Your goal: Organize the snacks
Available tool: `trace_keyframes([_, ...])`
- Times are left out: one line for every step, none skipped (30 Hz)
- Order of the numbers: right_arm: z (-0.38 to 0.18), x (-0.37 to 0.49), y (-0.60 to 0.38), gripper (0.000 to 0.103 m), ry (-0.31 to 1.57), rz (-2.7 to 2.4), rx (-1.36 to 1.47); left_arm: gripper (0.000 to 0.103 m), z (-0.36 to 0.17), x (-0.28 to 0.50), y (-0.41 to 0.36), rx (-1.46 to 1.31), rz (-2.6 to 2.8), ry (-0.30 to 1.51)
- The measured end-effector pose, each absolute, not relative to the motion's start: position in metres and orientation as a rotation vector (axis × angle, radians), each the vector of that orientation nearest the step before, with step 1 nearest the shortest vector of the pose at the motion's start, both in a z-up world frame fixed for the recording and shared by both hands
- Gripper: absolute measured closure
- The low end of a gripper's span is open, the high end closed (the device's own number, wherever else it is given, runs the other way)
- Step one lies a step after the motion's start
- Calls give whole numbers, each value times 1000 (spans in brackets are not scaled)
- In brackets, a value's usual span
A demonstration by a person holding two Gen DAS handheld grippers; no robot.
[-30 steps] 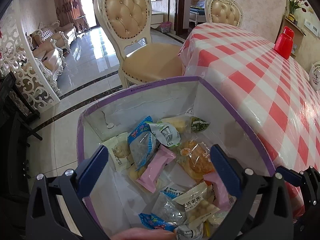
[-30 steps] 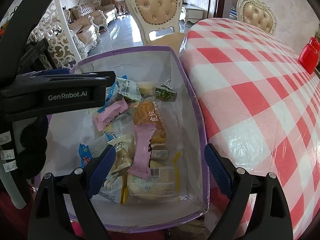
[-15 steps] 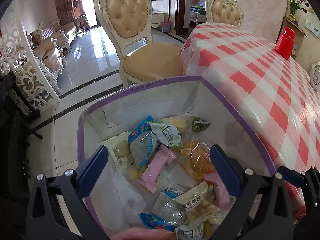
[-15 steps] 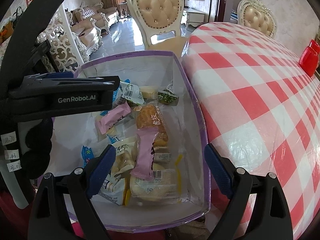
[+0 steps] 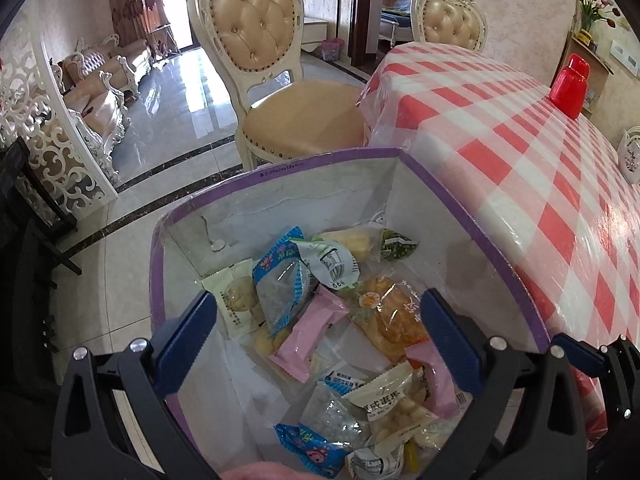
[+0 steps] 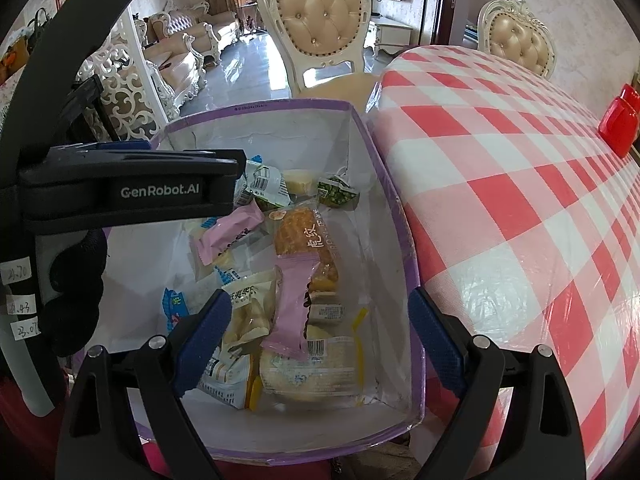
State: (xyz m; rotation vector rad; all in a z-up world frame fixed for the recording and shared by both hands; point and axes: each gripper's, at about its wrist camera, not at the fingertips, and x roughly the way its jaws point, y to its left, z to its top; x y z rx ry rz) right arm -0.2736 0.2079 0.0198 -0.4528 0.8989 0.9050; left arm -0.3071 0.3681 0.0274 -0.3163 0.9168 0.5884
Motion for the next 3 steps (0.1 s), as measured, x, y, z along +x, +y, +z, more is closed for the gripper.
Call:
trace_keyframes([20,-273,208,16,899,902,-452,1,28,-307,370,-323,590,918])
trace_keyframes([20,-273,208,16,899,898,-452,1,28,-307,370,-324,590,918])
trace_keyframes([20,-271,207,16,898,894,-451,1,28,-307,370,-323,590,918])
